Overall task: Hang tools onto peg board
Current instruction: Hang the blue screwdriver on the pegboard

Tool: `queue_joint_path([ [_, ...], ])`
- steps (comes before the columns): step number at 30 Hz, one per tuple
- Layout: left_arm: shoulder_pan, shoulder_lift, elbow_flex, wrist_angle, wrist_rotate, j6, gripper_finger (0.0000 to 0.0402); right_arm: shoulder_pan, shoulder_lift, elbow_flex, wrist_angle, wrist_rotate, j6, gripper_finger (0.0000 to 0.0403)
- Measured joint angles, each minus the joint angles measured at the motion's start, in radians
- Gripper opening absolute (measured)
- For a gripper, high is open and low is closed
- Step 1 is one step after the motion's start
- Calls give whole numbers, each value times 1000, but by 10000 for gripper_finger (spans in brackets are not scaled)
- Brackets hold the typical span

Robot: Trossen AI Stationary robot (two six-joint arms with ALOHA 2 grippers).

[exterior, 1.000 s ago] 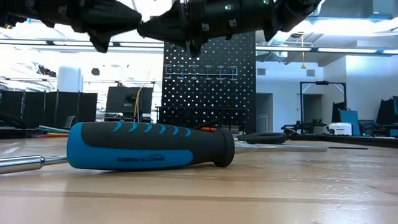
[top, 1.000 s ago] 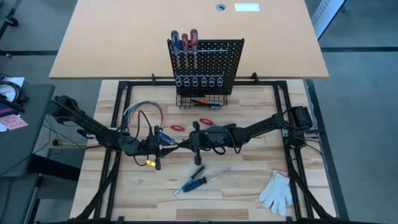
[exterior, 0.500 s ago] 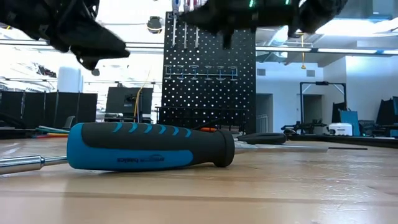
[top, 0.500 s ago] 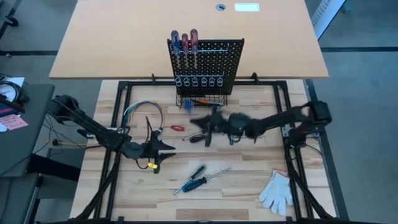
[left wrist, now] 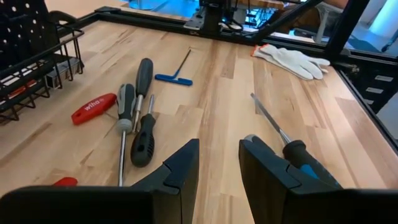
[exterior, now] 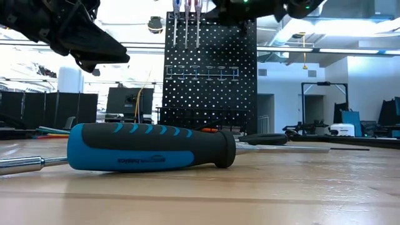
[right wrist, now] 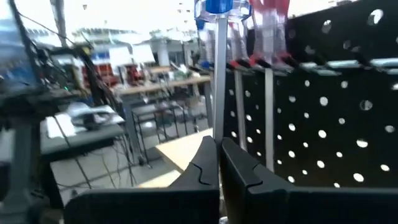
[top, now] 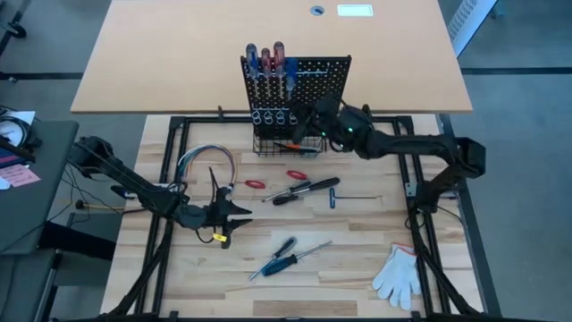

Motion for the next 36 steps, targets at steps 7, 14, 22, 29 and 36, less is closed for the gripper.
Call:
queue_joint_path([
  [7,0,0,0,-27,0,-11,109,-36,6,54,-73,42,-28,1],
  [14,0,0,0,-18,-1,-11,109,-73,-1,54,-115,52,-16,1],
  [22,0,0,0,-16,-3,-13,109,-102,-1,54,-162,49,-13,1],
  [29,0,0,0,-15,-3,-17,109,-116,35,55,-163,51,-11,1],
  [36,0,0,0,-14,-3,-20,109,-134,79,59,-149,52,-26,5],
])
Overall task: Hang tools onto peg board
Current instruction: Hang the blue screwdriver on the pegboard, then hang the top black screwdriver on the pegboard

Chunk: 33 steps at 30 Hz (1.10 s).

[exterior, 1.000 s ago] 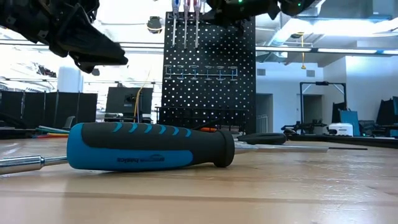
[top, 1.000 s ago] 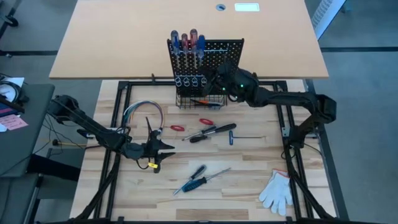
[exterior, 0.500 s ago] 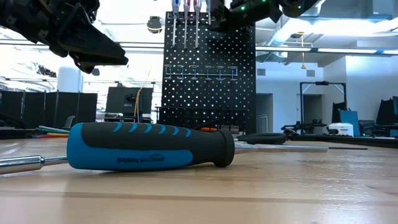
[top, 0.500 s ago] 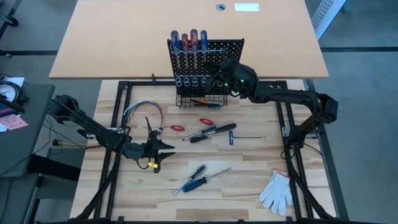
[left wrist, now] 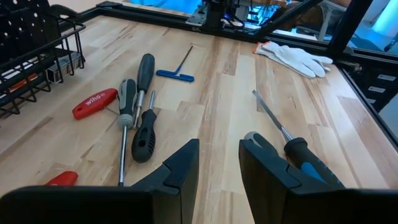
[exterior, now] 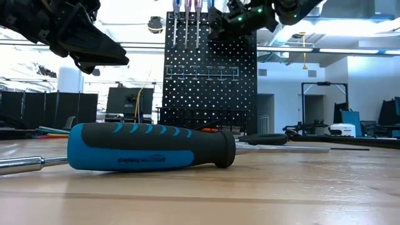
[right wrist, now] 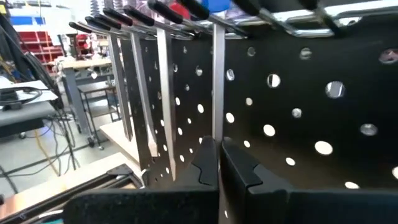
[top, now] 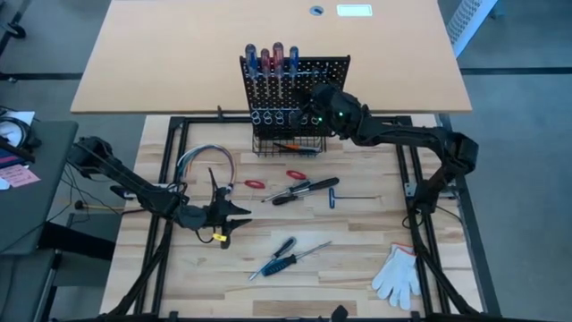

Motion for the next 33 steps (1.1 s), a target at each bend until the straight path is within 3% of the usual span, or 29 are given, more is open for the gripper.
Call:
queue_joint_path([
  [7,0,0,0,-1,0,-2,109,-1,10,-5,-45,0,-51,47],
  [20,0,0,0,-5,0,-10,109,16,8,-9,-247,-2,-114,200],
  [26,0,0,0,-8,0,-10,109,60,-65,-7,-347,-3,-184,213],
  [33,0,0,0,-13,0,-5,109,194,-172,-6,-491,-3,-252,201],
])
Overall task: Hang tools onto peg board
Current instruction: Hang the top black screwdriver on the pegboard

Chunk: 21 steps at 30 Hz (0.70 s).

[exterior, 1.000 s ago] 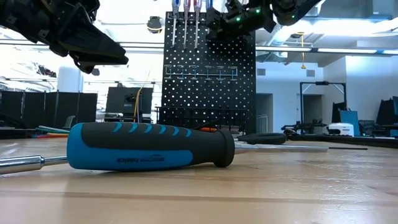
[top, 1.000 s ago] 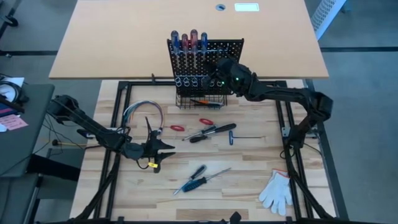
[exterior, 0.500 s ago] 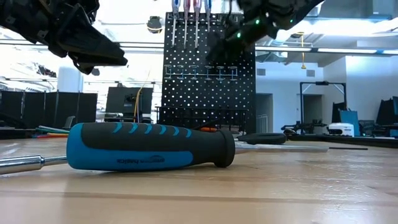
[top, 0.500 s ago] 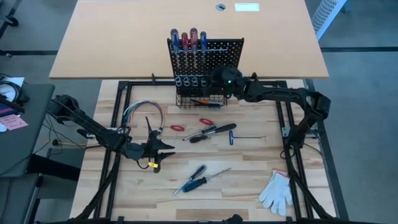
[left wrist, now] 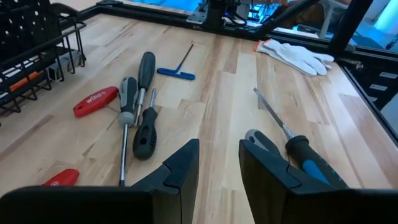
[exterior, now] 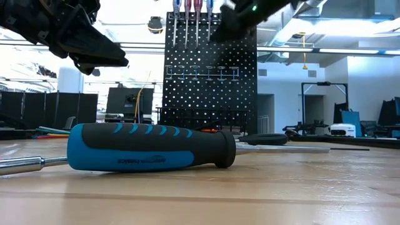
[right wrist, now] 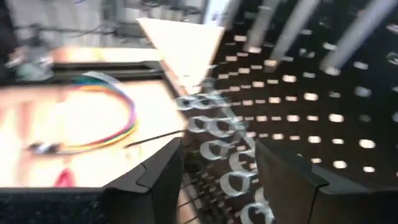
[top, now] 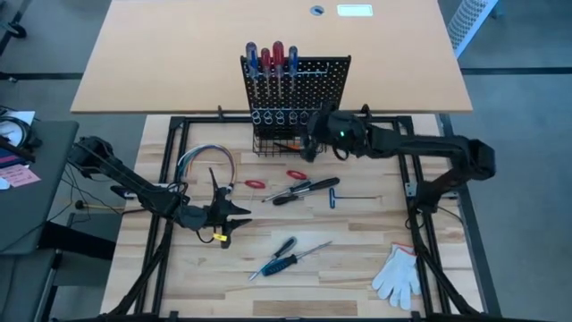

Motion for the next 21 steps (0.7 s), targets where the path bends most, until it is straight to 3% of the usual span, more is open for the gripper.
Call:
queue_joint_path([
  [8,0,0,0,-5,0,-2,109,259,-50,-6,-244,-1,6,186],
  [11,-3,0,0,-6,0,-4,109,361,-50,-88,-251,-1,47,179],
  [15,-13,0,0,-6,0,-4,109,483,-44,-244,-124,-1,170,168],
  [21,-18,0,0,-6,-7,11,109,624,2,-496,371,-2,323,160],
])
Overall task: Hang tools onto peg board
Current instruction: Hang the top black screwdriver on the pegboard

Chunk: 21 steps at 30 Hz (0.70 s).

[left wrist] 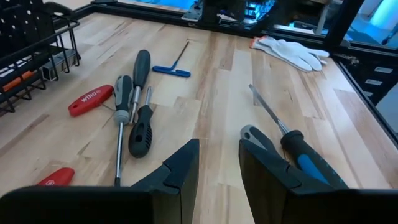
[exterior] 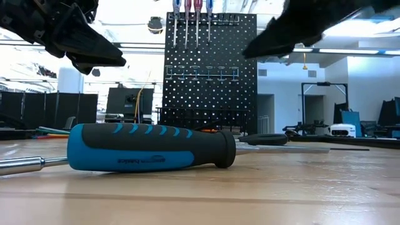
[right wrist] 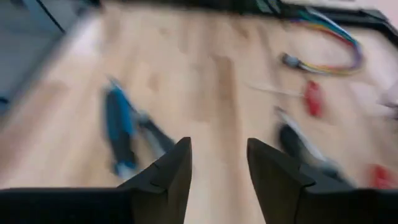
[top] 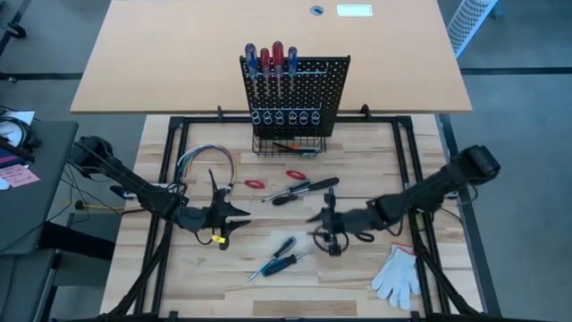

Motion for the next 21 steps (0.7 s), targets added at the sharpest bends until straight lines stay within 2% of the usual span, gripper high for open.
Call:
queue_joint_path([
  [4,1,0,0,1,-40,17,109,43,69,-72,199,2,6,159],
  [11,1,24,0,19,-87,34,109,16,119,-71,223,11,8,159],
  [14,2,83,1,76,-98,42,109,3,77,-71,161,10,37,159],
  [17,3,165,0,129,-101,36,109,21,-40,-71,7,35,41,159],
  [21,4,273,1,208,-104,26,109,68,-164,-74,-152,205,66,159],
])
